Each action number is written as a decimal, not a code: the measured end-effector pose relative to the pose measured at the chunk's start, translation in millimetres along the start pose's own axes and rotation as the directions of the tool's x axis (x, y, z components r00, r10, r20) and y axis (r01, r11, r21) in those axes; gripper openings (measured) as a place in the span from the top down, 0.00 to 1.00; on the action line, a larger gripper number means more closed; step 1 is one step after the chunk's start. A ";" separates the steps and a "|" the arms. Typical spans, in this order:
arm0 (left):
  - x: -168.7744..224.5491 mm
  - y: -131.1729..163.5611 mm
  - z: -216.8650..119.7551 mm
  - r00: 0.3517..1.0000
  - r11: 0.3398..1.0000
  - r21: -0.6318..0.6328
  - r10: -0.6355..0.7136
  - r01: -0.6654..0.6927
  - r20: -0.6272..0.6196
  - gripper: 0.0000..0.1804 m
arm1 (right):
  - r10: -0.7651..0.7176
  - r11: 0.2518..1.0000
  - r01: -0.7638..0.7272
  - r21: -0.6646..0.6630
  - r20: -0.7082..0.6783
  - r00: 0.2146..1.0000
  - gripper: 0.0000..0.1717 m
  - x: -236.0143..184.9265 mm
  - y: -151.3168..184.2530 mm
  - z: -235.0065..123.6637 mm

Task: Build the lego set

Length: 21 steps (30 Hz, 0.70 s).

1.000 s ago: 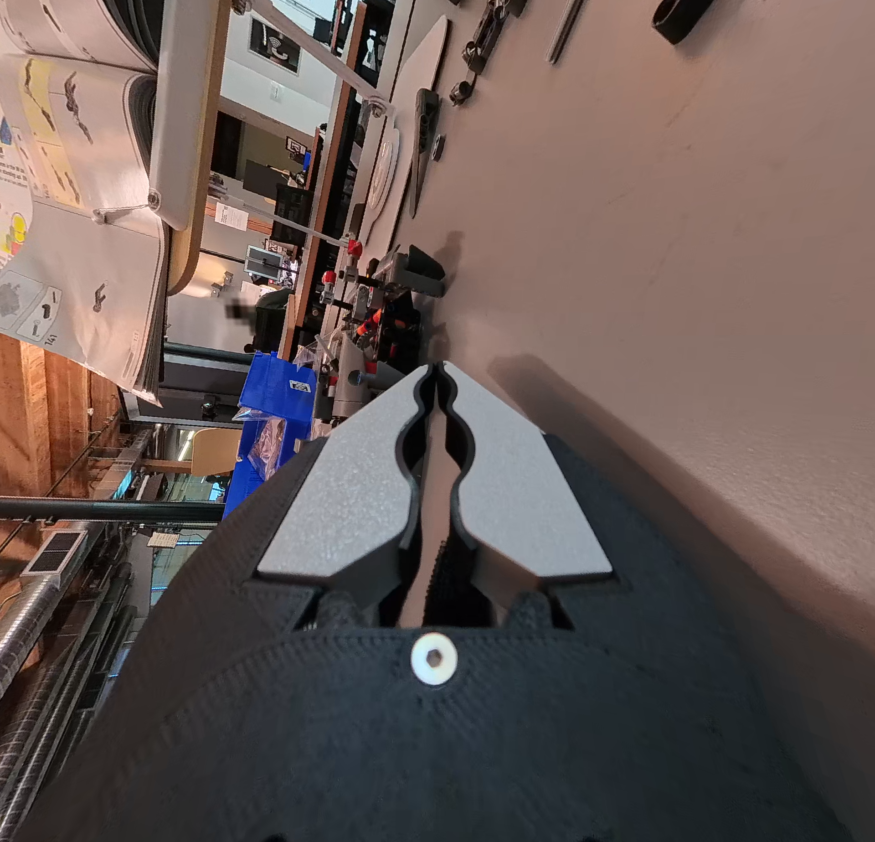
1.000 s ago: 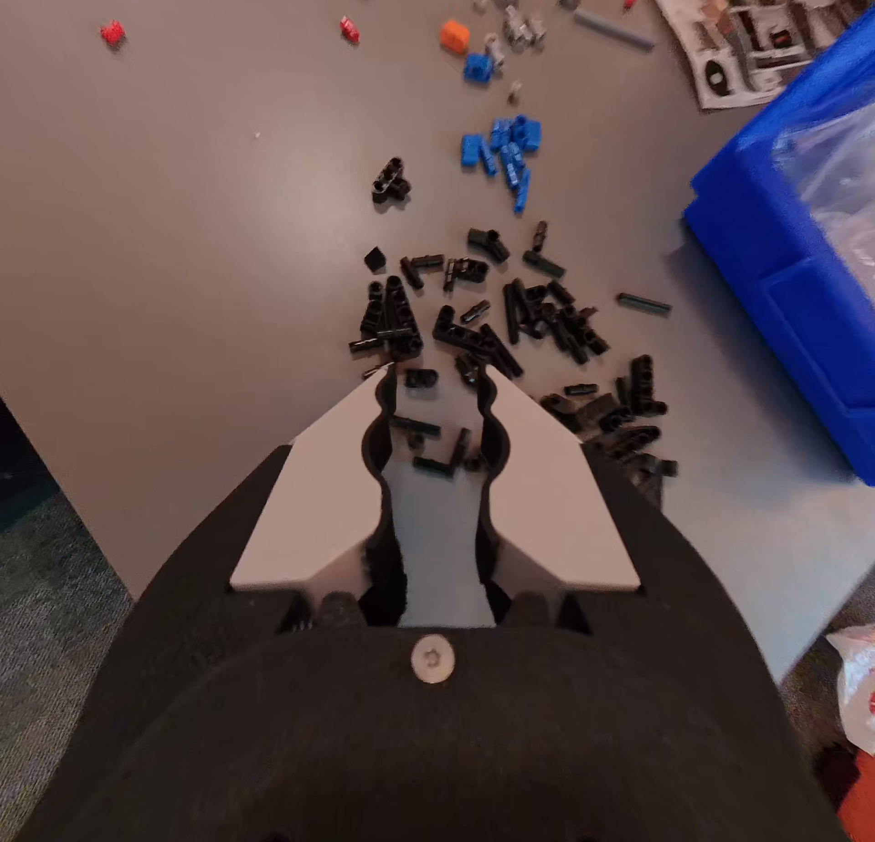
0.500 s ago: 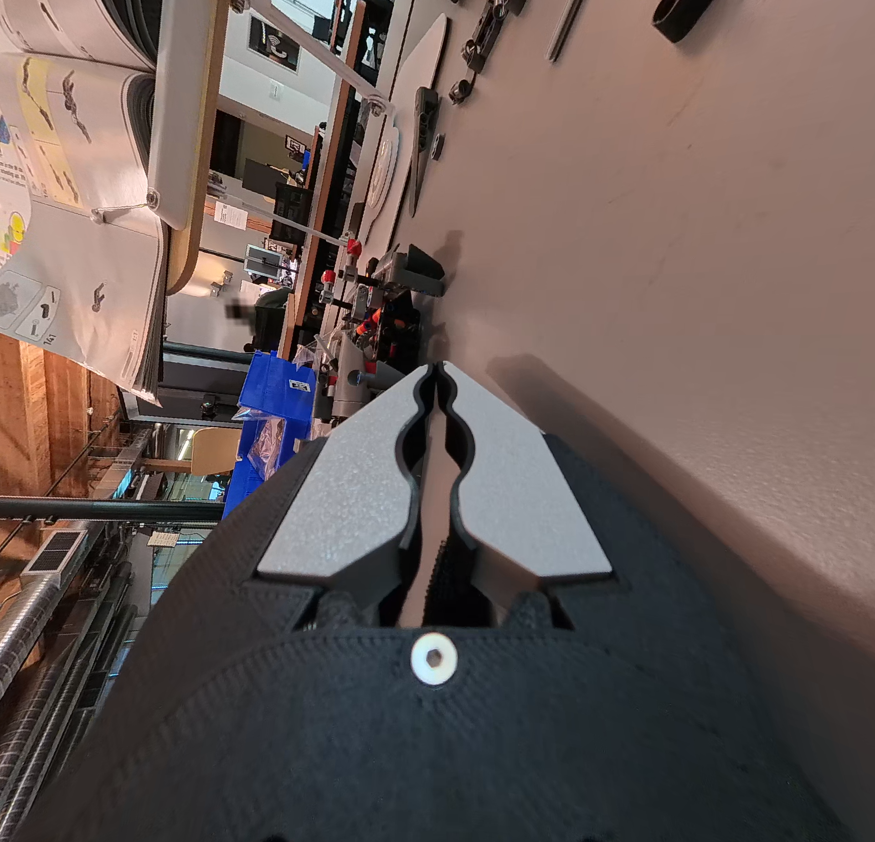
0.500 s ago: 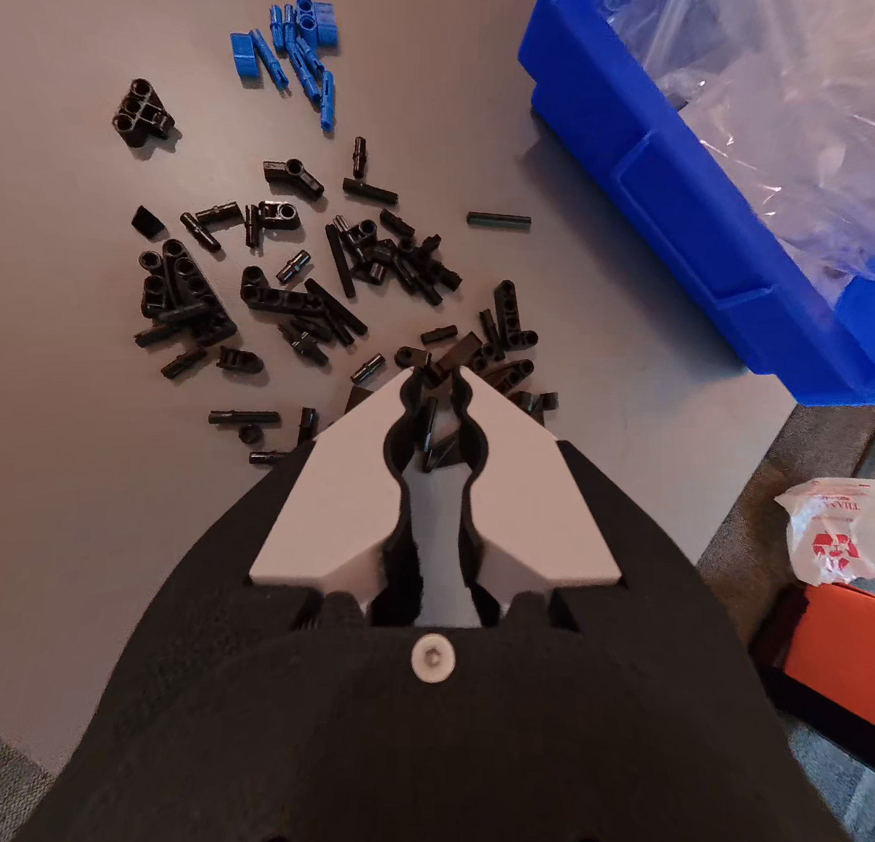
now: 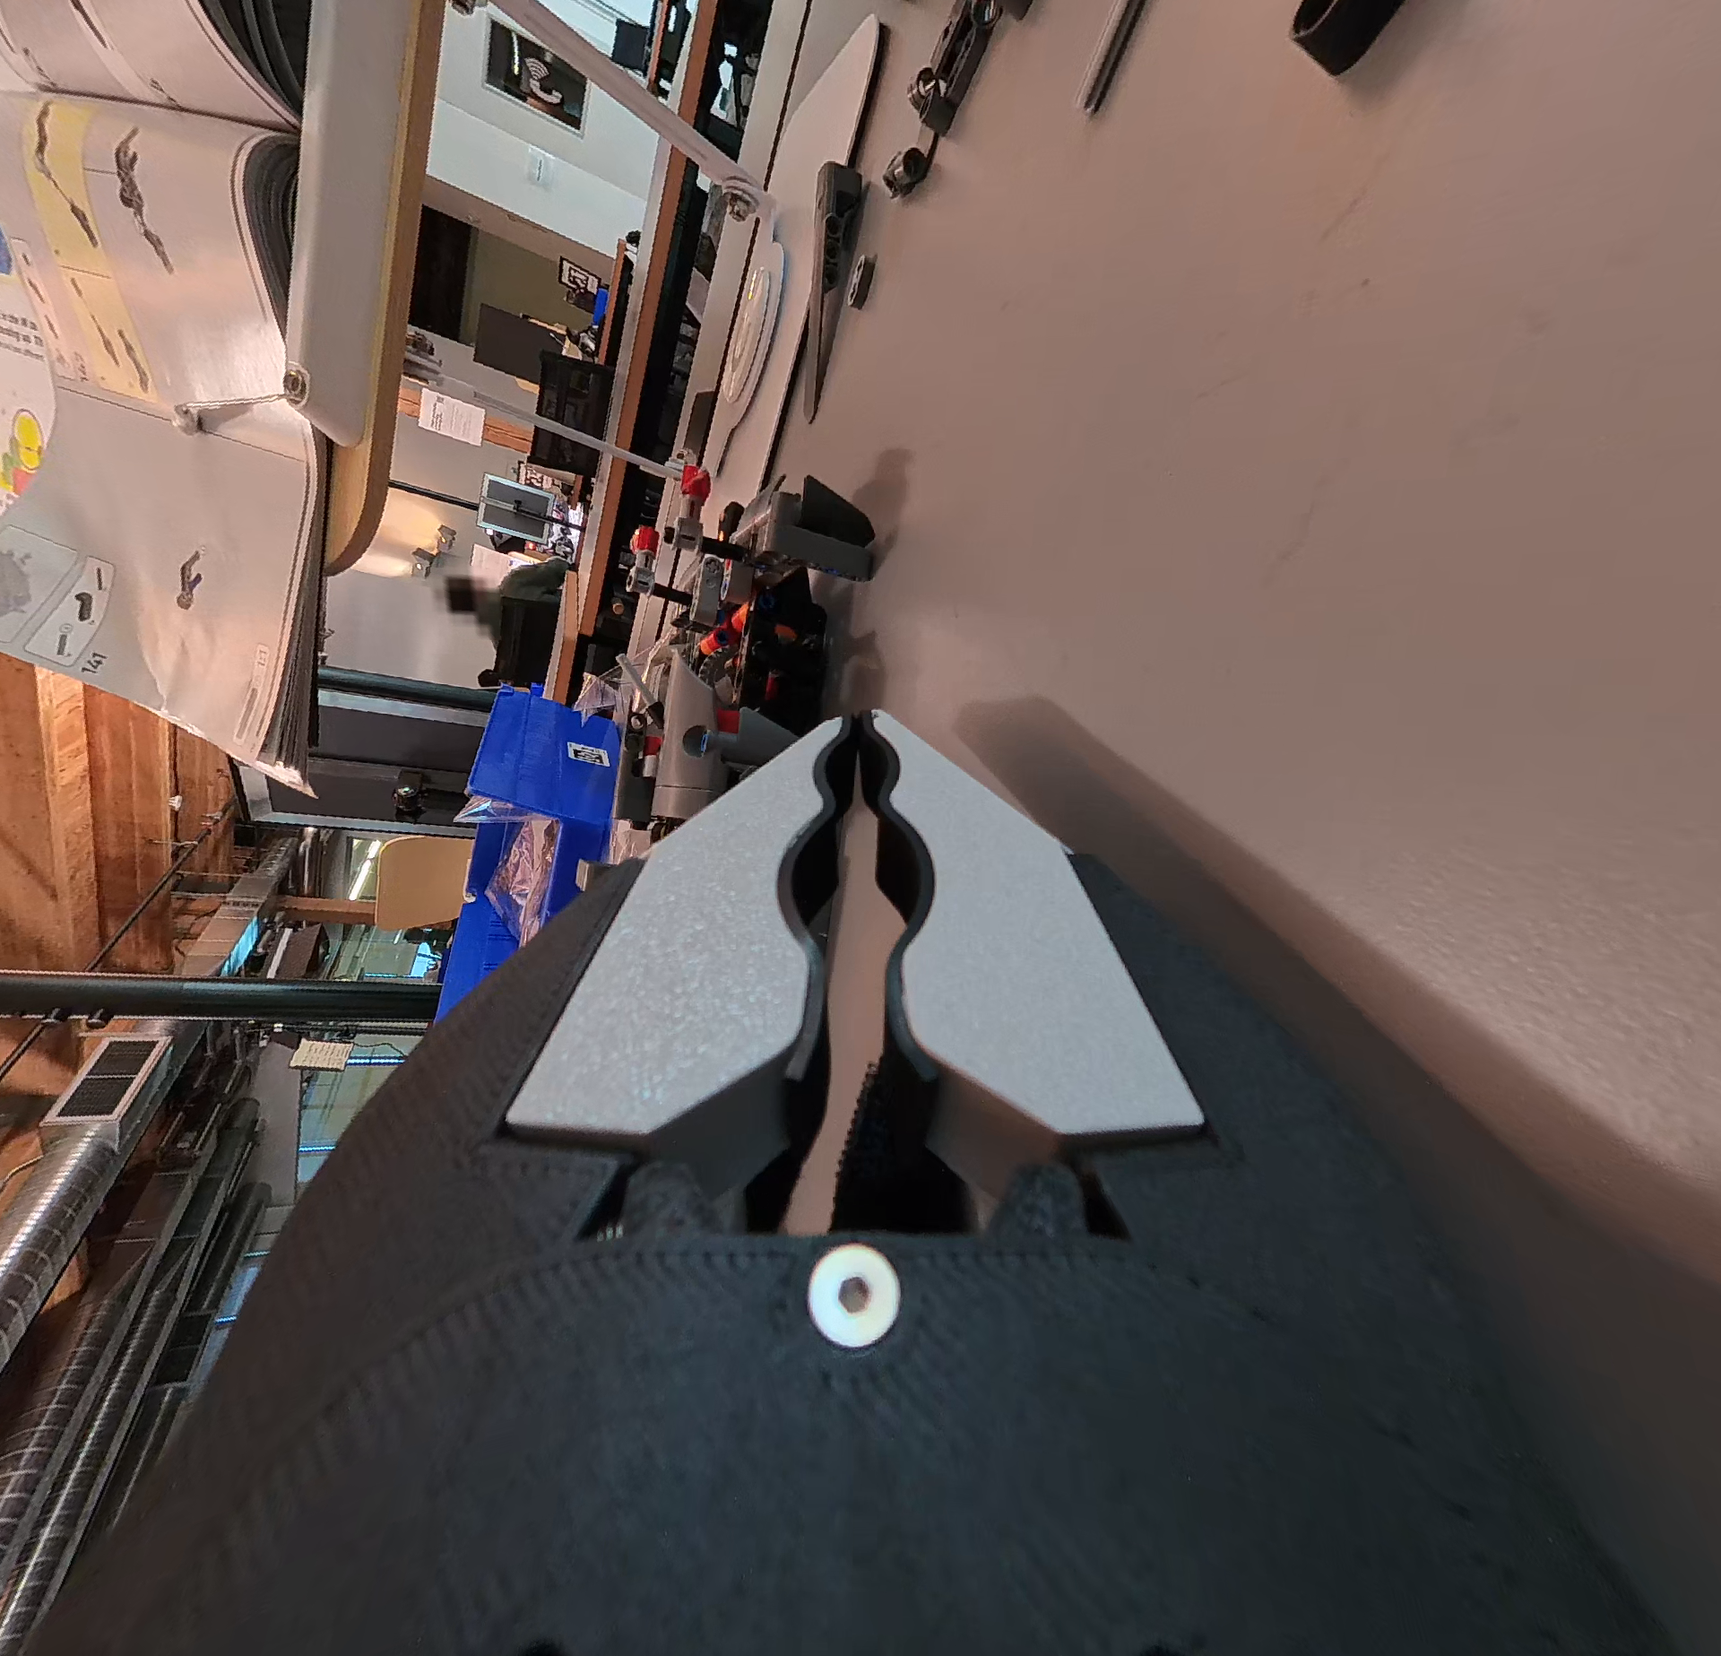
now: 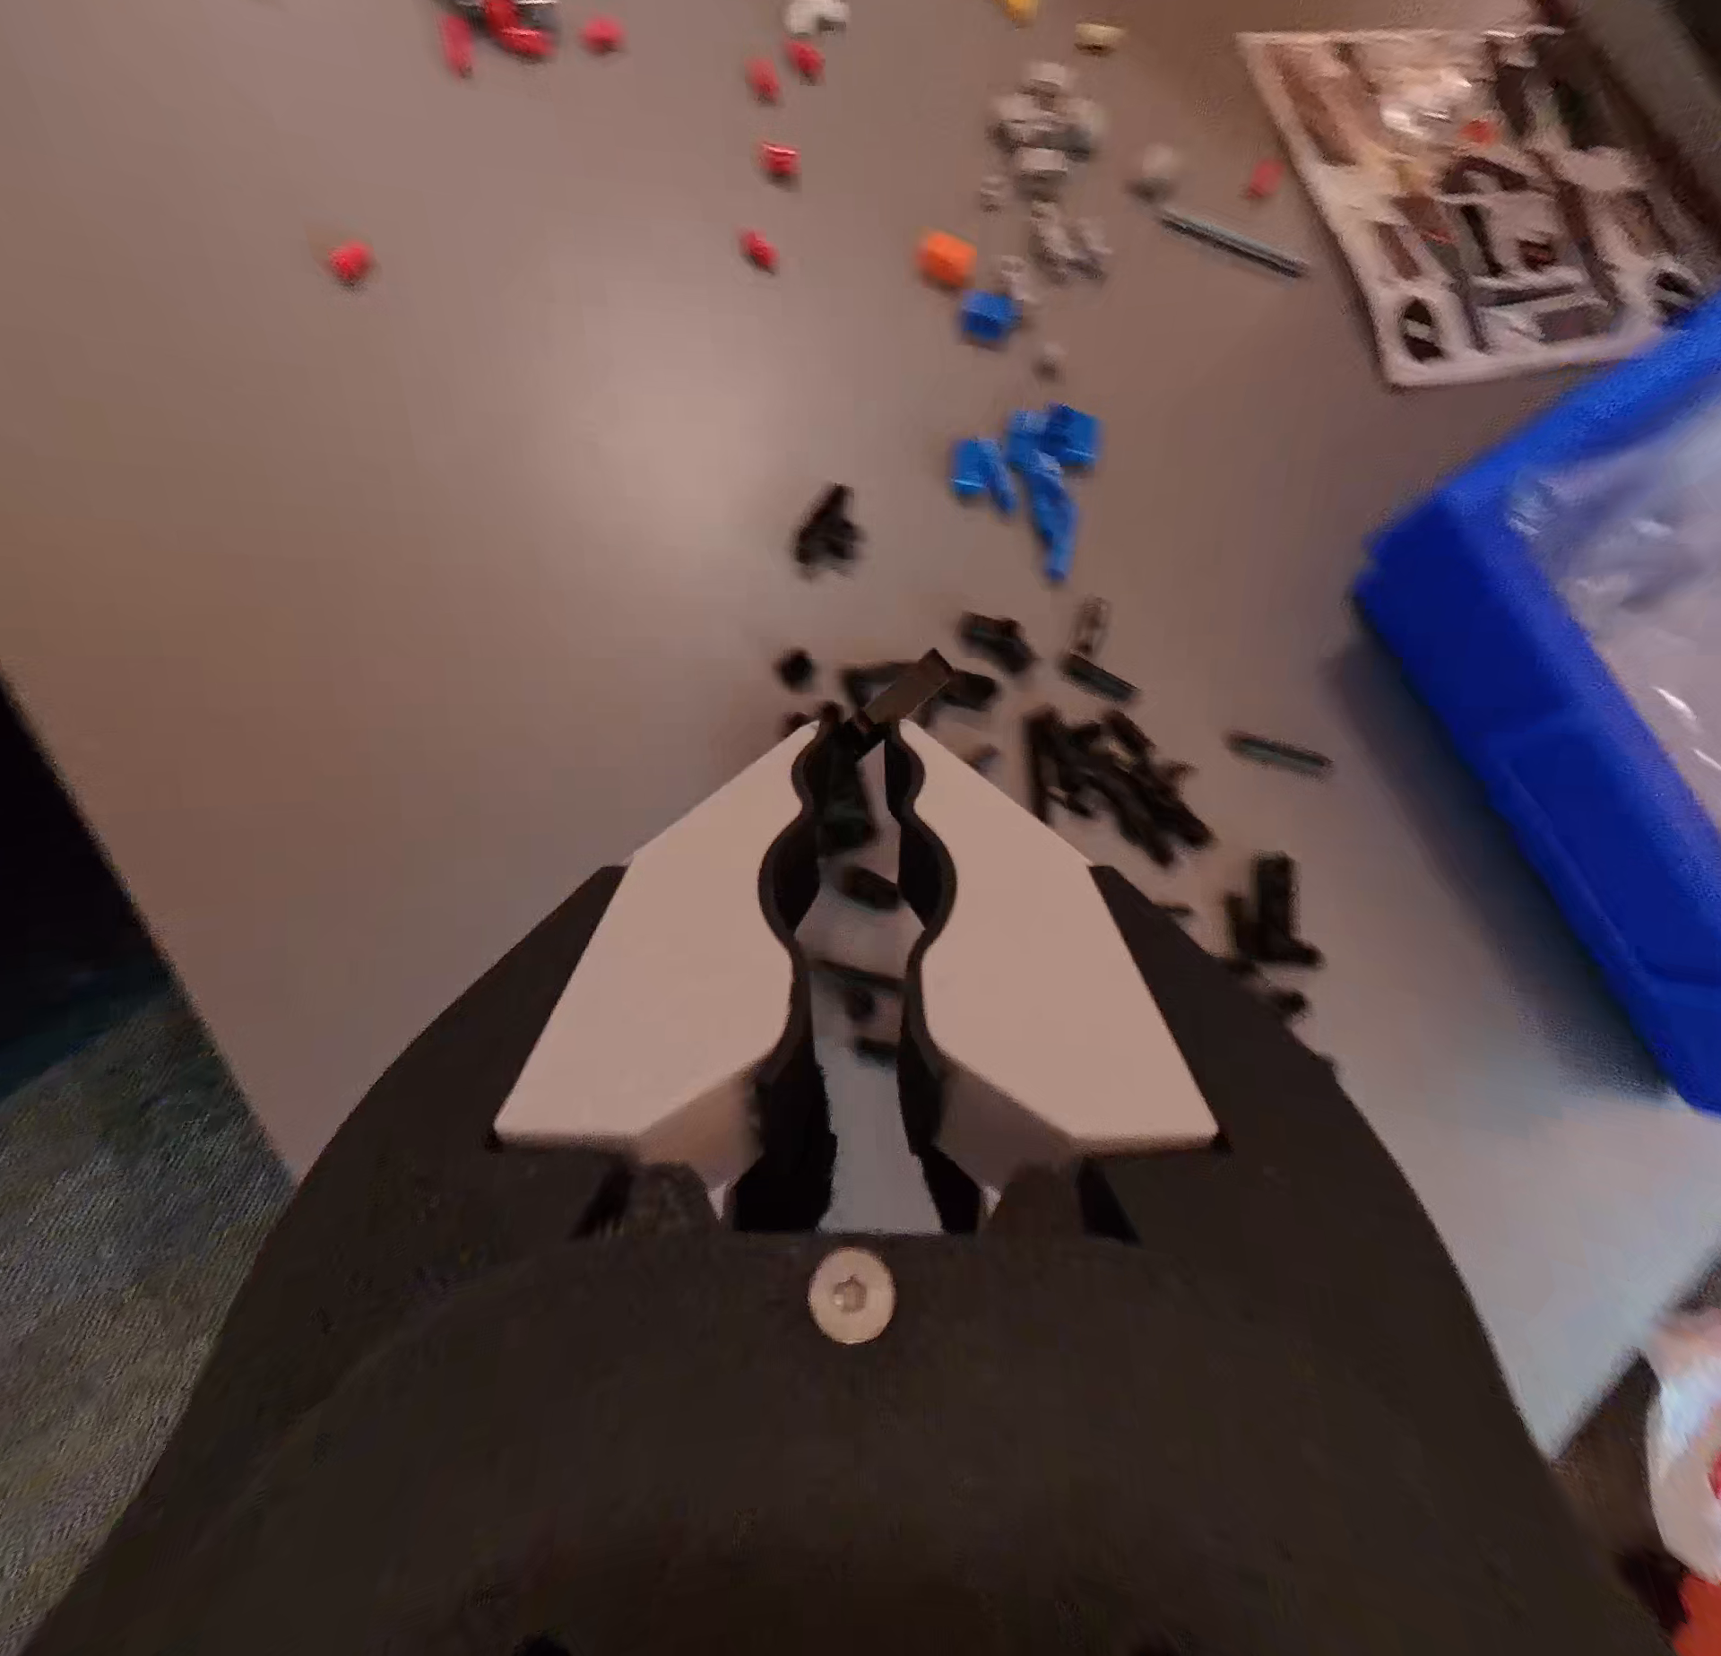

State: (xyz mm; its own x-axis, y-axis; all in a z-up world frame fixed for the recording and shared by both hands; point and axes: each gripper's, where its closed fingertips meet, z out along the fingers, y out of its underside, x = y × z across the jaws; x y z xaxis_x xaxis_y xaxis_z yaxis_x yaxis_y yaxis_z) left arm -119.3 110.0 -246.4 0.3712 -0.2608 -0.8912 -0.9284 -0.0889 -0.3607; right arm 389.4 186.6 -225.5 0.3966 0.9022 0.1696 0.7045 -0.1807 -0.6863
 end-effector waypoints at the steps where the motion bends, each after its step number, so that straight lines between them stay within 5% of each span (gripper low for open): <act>1: -0.1 0.0 0.0 1.000 1.000 0.000 0.000 0.000 0.001 1.00 | -0.023 1.000 0.023 -0.007 0.041 0.999 0.96 -13.1 -3.2 5.9; 6: -0.4 -0.2 -0.1 1.000 1.000 0.001 0.002 -0.002 0.004 1.00 | -0.042 0.996 0.054 -0.069 0.166 0.985 0.95 -44.8 1.9 29.7; 9: -0.5 -0.4 -0.3 1.000 1.000 0.003 0.003 -0.003 0.005 1.00 | -0.029 0.995 0.043 -0.088 0.153 0.988 0.83 -42.8 1.9 31.4; 15: -0.6 -0.6 -0.4 1.000 1.000 0.003 0.004 -0.004 0.007 1.00 | -0.005 0.998 0.006 -0.061 0.016 1.000 0.85 8.5 -5.5 10.8; 21: -0.9 -0.4 -0.6 1.000 1.000 0.002 0.005 -0.005 0.010 1.00 | -0.009 0.986 0.002 -0.165 -0.040 0.999 0.88 52.8 16.5 28.2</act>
State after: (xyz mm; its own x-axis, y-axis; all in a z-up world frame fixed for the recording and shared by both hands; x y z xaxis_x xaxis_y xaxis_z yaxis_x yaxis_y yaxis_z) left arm -119.3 109.7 -245.3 0.3664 -0.2514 -0.8959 -0.9304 -0.0856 -0.3565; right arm 405.3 242.3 -247.8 0.4136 0.8872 0.2044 0.7930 -0.2408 -0.5596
